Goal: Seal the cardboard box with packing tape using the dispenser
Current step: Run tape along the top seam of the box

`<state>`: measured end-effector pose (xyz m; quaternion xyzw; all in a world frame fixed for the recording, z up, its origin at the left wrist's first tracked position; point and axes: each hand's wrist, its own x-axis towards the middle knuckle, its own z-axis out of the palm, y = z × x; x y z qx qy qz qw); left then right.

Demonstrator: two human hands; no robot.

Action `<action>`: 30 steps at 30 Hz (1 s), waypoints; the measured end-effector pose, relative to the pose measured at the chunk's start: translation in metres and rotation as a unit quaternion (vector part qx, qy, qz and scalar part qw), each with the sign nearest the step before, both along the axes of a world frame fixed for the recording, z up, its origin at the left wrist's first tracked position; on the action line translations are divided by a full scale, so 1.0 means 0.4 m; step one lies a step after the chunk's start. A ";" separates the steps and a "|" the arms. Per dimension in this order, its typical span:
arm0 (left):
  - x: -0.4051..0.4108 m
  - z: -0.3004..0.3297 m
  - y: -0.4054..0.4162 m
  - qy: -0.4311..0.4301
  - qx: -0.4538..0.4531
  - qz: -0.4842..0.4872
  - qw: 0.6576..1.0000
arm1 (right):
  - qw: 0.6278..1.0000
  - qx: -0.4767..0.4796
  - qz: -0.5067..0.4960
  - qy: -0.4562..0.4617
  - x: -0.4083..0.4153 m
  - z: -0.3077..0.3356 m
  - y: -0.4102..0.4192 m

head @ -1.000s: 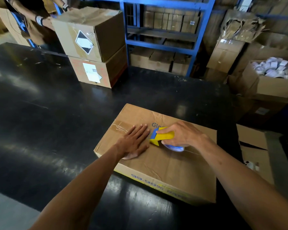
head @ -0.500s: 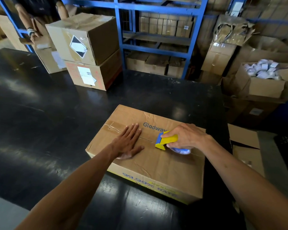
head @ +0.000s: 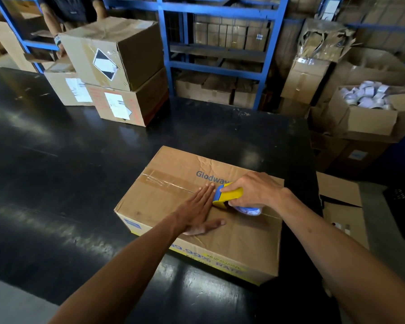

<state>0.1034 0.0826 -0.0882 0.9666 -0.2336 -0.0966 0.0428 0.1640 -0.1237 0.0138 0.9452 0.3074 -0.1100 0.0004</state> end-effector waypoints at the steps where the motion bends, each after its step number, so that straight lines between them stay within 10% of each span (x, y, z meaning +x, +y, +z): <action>1: 0.000 0.001 0.001 0.001 0.000 0.001 1.000 | 1.000 0.004 -0.001 0.005 0.000 0.002 -0.001; 30: -0.017 -0.034 -0.191 -0.011 -0.049 0.005 0.999 | 0.999 -0.029 -0.013 0.006 -0.044 0.033 -0.179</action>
